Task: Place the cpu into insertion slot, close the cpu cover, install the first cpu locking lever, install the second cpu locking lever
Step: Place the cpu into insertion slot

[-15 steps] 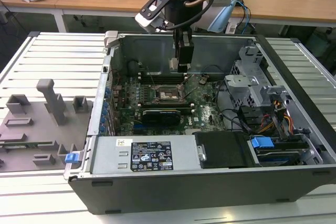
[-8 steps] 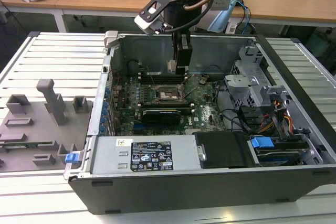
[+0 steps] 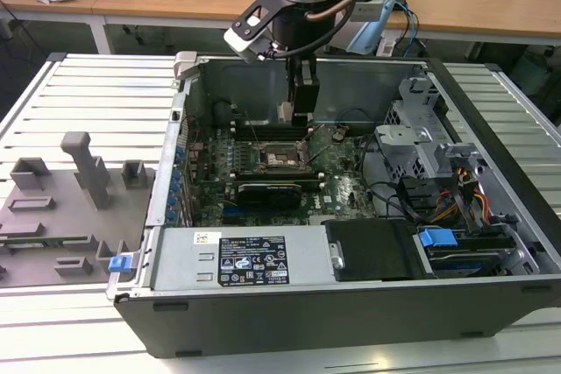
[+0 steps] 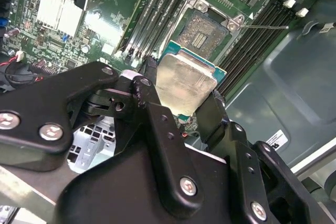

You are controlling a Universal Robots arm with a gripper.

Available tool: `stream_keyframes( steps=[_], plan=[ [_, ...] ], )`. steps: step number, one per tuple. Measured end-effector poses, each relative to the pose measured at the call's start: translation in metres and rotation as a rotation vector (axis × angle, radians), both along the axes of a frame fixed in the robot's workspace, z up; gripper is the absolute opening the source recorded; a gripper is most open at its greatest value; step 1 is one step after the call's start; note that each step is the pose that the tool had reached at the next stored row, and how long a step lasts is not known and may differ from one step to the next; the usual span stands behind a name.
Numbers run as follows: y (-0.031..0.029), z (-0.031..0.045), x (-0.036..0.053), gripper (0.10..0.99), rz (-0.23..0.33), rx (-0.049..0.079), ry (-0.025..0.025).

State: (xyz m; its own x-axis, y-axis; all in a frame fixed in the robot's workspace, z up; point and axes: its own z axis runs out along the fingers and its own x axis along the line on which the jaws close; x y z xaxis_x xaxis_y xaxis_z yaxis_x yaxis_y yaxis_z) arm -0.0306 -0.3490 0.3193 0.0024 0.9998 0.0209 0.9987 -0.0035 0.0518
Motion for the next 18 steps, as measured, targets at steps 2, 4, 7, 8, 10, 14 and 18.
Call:
stream_keyframes(
  steps=[2, 4, 7, 8, 10, 14, 18],
  plan=[
    [0.0, -0.0025, -0.0005, 0.541, 0.0, 0.002, 0.0028],
    [0.0, -0.0032, -0.0005, 0.541, 0.0, 0.003, 0.0067],
    [0.0, -0.0044, -0.0011, 0.541, 0.0, 0.003, 0.0095],
    [0.0, -0.0048, -0.0015, 0.541, 0.0, 0.003, 0.0097],
    [0.0, -0.0058, -0.0045, 0.541, 0.0, 0.003, 0.0096],
    [0.0001, -0.0073, -0.0071, 0.541, 0.0, 0.004, 0.0095],
    [0.0006, -0.015, -0.0071, 0.541, 0.02, 0.003, 0.0098]
  ],
)
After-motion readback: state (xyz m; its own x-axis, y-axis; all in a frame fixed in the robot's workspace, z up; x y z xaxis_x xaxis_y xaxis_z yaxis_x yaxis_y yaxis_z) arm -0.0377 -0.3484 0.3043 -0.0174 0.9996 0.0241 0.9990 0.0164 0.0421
